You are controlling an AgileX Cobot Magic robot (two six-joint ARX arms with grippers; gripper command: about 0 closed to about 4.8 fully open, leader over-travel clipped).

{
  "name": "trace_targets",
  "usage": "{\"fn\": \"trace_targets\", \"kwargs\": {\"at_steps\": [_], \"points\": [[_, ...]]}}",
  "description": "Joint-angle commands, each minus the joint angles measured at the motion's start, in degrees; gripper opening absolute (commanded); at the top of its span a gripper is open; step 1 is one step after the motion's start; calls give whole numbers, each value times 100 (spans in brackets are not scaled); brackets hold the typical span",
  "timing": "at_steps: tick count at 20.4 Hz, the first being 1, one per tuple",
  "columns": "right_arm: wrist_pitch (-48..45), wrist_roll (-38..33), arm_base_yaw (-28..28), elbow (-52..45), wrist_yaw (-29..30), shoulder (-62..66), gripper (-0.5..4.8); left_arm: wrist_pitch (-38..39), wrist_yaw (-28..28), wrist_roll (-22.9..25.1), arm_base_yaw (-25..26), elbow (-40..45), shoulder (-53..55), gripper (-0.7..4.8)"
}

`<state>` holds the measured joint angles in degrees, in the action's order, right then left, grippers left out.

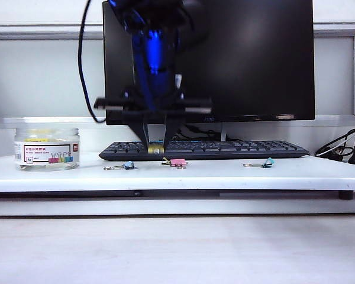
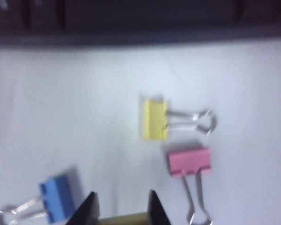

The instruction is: Pick up the clips with the largest number of clips of the same color on the table and place them in a round transparent plastic box.

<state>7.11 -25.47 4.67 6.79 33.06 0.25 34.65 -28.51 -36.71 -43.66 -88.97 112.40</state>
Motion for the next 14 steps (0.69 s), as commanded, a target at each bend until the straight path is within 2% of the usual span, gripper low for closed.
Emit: {"fn": "trace_targets", "kwargs": {"at_steps": [1,3,8,14], "points": [[37,-2,0,24,15,-13,63,-33,-74,186,57,-7,-212,20],[35,-2,0,24,13,-13,63,13,-313,409,85,-7,-374,20],[35,0,0,24,13,-13,63,369,-380,605,485,-4,-839,20],[35,0,0,24,11,-13,63,634,-424,1252,990,11,-1493,20]]}}
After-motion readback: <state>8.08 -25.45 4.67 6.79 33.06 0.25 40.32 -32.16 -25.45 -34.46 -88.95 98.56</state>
